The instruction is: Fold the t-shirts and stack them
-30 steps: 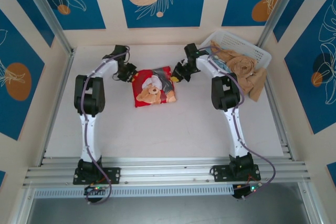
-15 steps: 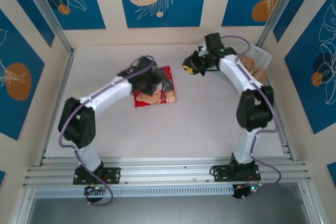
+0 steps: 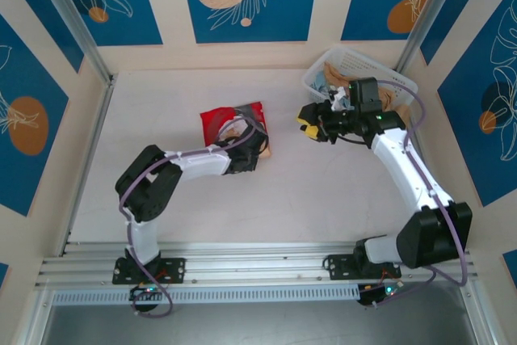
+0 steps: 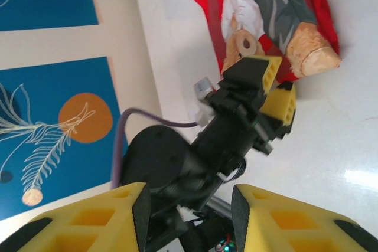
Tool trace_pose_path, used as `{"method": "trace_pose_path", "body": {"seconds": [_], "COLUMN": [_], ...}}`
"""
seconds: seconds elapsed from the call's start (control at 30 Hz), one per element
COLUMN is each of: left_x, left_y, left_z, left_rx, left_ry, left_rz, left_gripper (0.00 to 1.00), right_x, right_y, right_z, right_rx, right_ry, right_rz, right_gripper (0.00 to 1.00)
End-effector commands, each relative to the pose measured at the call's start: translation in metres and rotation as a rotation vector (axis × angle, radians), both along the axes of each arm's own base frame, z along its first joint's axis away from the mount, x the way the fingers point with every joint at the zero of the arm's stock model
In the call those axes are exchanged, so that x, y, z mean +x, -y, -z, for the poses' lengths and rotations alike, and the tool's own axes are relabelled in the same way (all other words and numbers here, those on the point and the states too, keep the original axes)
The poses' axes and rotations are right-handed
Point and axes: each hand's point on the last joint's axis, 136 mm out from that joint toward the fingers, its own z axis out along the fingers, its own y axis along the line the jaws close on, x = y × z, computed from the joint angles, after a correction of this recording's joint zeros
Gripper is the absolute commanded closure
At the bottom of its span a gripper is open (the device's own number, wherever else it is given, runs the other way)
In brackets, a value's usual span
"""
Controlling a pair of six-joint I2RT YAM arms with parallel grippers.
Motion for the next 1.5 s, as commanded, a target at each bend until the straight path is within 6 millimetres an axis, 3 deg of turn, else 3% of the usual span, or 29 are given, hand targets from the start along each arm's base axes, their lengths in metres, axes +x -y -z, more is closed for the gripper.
{"method": "trace_pose_path", "body": {"seconds": [0.0, 0.13, 0.27, 0.4, 0.57, 0.73, 0.87, 0.97, 1.13, 1.23, 1.37, 1.47], "left_x": [0.010, 0.015, 0.029, 0.044, 0.063, 0.088, 0.099, 0.107, 0.129, 0.144, 0.170, 0.176], "left_y": [0.001, -0.013, -0.043, -0.087, -0.155, -0.229, -0.272, -0.302, -0.327, -0.334, -0.324, -0.320], "left_z": [0.012, 0.022, 0.027, 0.037, 0.041, 0.037, 0.047, 0.048, 0.057, 0.052, 0.034, 0.008], "left_rx": [-0.093, -0.085, -0.055, -0.023, 0.045, 0.112, 0.135, 0.140, 0.130, 0.127, 0.060, 0.070], "left_ry": [0.009, 0.000, -0.004, -0.019, -0.039, -0.049, -0.148, -0.123, -0.175, -0.138, -0.044, -0.010], "left_rz": [-0.167, -0.259, -0.332, -0.412, -0.445, -0.384, -0.252, -0.261, -0.122, -0.070, -0.015, 0.009], "left_gripper": [0.56, 0.68, 0.75, 0.79, 0.81, 0.82, 0.82, 0.81, 0.80, 0.75, 0.65, 0.55], "right_x": [-0.019, -0.020, -0.021, -0.022, -0.021, -0.023, -0.023, -0.021, -0.018, -0.016, -0.015, -0.012], "right_y": [0.004, 0.008, 0.009, 0.012, 0.014, 0.017, 0.016, 0.016, 0.013, 0.008, 0.000, -0.005], "right_z": [-0.002, -0.001, 0.001, 0.003, 0.000, 0.002, 0.004, 0.004, 0.007, 0.006, 0.003, -0.004], "right_rx": [0.030, 0.019, 0.017, 0.006, 0.006, -0.003, 0.003, 0.002, 0.006, 0.006, 0.008, 0.014], "right_ry": [-0.032, -0.043, -0.051, -0.059, -0.054, -0.057, -0.053, -0.050, -0.051, -0.043, -0.009, 0.031], "right_rz": [-0.020, -0.011, -0.003, 0.007, 0.014, 0.023, 0.024, 0.028, 0.026, 0.011, -0.019, -0.031], "right_gripper": [0.57, 0.57, 0.58, 0.58, 0.58, 0.58, 0.58, 0.58, 0.58, 0.57, 0.57, 0.57]}}
